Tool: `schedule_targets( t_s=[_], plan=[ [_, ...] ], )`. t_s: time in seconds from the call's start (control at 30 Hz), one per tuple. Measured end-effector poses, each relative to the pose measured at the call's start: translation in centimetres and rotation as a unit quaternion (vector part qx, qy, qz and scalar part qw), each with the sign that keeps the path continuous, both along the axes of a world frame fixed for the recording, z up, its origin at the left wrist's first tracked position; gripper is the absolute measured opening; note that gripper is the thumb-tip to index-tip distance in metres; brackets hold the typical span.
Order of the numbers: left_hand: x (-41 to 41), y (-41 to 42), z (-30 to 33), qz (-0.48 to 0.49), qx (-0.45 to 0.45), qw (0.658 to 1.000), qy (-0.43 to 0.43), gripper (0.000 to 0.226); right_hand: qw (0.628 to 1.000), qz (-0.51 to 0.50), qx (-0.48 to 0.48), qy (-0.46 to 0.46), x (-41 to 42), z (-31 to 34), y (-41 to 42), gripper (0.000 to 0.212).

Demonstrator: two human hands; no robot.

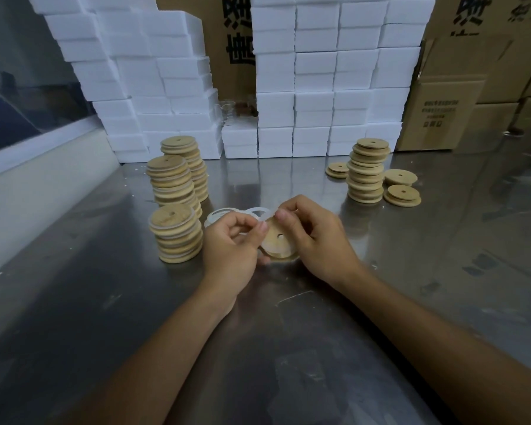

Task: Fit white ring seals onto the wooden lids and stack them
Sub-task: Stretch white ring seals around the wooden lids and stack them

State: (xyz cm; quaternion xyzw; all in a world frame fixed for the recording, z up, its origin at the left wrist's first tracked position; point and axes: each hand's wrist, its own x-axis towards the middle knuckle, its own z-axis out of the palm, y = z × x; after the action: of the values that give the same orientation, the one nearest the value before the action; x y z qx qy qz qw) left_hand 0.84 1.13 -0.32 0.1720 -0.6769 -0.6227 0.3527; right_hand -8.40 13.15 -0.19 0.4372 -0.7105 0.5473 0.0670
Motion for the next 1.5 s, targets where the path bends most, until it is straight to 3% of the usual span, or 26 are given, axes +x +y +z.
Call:
schedule_targets(
  t_s=[0.17,0.43,0.8,1.03,1.27,1.5],
  plan=[
    [-0.4,-0.4,-0.1,0.071,-0.135,0.988,0.018,0.029,1.000,0.003,-0.007,-0.018,0.0,0.3,0.0,0.009],
    [-0.1,-1.0,-0.1,0.086,-0.202,0.976,0.018,0.030,0.994,0.017,-0.032,-0.104,0.2,0.6,0.1,0.004],
    [0.4,-1.8,0.5,0.064,-0.223,0.973,-0.006,0.038,0.990,0.017,-0.008,-0.138,0.0,0.9,0.3,0.012],
    [0.5,-1.9,0.2,0.074,-0.266,0.961,0.015,0.026,0.994,0.010,0.002,-0.113,0.1,0.9,0.4,0.007],
    [0.7,-2.0,0.4,0.062,-0.259,0.964,0.016,0.038,0.991,0.022,-0.017,-0.129,0.1,1.1,0.5,0.005],
    [0.9,-2.3,0.7,0.034,-0.262,0.964,0.008,0.026,0.985,0.047,-0.008,-0.165,-0.1,1.5,1.0,0.004]
  ],
)
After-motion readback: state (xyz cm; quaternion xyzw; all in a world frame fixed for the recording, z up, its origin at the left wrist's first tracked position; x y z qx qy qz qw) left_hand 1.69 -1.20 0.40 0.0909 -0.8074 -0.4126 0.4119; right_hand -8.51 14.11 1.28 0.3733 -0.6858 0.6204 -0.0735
